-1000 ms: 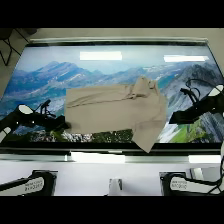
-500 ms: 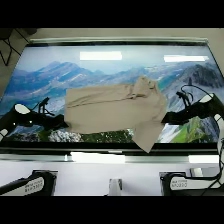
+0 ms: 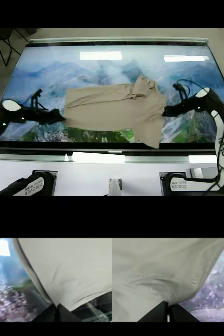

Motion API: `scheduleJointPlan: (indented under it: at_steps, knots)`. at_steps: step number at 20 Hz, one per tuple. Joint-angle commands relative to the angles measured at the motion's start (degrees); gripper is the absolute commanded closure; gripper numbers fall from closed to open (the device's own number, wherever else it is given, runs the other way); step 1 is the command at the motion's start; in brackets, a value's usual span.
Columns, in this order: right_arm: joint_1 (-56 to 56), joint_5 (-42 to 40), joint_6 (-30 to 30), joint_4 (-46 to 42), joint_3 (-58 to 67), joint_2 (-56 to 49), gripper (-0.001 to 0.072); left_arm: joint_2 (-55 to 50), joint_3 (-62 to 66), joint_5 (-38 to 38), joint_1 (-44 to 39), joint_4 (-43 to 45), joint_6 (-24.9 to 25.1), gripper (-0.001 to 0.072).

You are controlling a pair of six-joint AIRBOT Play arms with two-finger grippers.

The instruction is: Fold the shirts.

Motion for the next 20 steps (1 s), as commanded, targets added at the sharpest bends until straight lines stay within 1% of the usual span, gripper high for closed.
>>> scheduleJointPlan:
  at_steps: [1, 3, 6, 7, 8, 9, 11, 14, 16, 20]
  knots:
    - [0.33, -0.13, -8.96, 2.89, 10.67, 9.49, 0.0688, 6.27, 12.92, 0.55, 0.66, -0.04, -2.10, 0.0679]
    - [0.33, -4.55, -10.08, 2.95, 22.05, 17.99, 0.0687, 10.60, 28.65, 3.04, 1.03, 0.13, -1.75, 0.0679]
    - [0.33, -15.80, -9.42, 2.14, 37.64, 31.45, 0.0687, 14.97, 54.12, 10.58, 1.33, 3.39, -1.95, 0.0679]
    - [0.33, -17.44, -9.33, 1.81, 40.63, 35.32, 0.0687, 15.72, 61.44, 11.82, 1.33, 5.07, -3.37, 0.0679]
    - [0.33, -17.64, -8.59, 1.16, 42.56, 39.21, 0.0687, 16.17, 66.88, 11.96, 1.33, 6.49, -5.42, 0.0679]
    - [0.33, -17.27, -7.06, 0.55, 42.93, 42.51, 0.0687, 16.87, 70.71, 11.47, 1.33, 6.73, -6.45, 0.0679]
    - [0.33, -13.84, -3.61, -2.01, 42.93, 47.21, 0.0687, 19.56, 71.58, 9.64, 1.33, 6.71, -6.43, 0.0679]
    - [0.33, -10.03, -0.11, -5.25, 42.95, 48.96, 0.0686, 21.40, 69.33, 4.37, 1.33, 9.18, -6.40, 0.0679]
    - [0.31, -8.09, 0.52, -7.04, 42.95, 48.59, 0.0686, 21.35, 67.45, 1.01, 1.33, 12.22, -6.40, 0.0679]
    - [0.33, -3.06, 0.81, -12.09, 42.95, 46.51, 0.0686, 20.04, 66.16, 0.20, 1.33, 12.79, -6.43, 0.0680]
